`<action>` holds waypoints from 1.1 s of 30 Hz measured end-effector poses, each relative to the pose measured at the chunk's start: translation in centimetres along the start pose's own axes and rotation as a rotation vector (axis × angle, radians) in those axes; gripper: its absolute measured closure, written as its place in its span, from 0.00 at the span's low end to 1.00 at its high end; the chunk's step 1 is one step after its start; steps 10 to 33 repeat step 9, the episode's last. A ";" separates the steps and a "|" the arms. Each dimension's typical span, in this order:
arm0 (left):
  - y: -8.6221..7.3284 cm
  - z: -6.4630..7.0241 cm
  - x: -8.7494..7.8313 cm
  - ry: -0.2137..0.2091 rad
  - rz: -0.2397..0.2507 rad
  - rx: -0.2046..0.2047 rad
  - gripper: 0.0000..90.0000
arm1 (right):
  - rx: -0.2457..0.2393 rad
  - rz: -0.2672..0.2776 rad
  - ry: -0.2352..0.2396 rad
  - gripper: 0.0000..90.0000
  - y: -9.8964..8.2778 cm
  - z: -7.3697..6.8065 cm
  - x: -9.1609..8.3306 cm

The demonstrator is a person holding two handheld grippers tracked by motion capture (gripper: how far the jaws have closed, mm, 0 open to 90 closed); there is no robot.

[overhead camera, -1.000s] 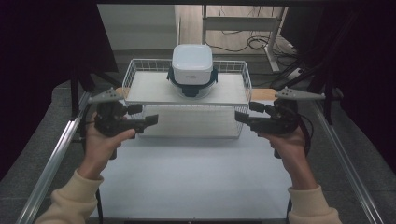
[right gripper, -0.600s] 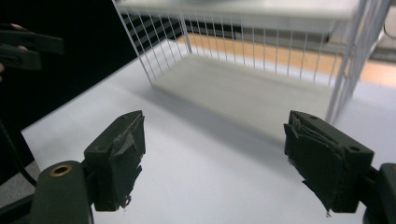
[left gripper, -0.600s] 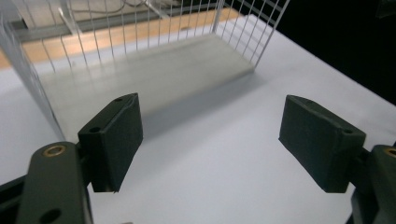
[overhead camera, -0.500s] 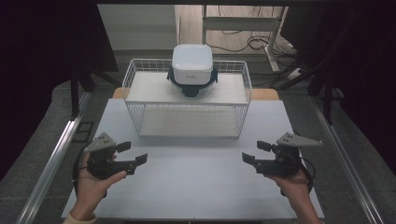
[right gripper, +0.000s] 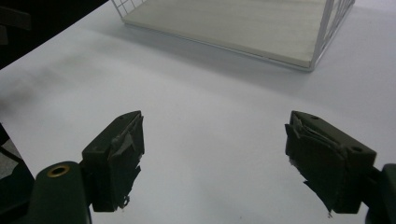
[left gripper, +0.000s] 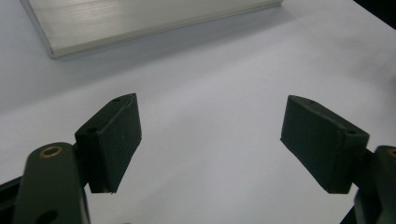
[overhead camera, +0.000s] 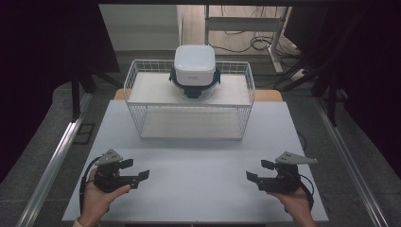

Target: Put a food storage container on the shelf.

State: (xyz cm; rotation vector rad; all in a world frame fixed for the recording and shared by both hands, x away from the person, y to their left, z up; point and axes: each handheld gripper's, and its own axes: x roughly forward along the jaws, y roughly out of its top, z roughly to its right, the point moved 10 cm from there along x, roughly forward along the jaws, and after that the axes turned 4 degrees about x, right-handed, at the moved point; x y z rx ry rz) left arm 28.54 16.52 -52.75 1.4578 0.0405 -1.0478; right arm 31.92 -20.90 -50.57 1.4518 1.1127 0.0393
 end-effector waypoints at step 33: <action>-0.2 -0.4 -0.5 0.012 0.023 0.003 0.22 | -0.023 0.035 0.002 0.21 0.2 -0.3 -0.5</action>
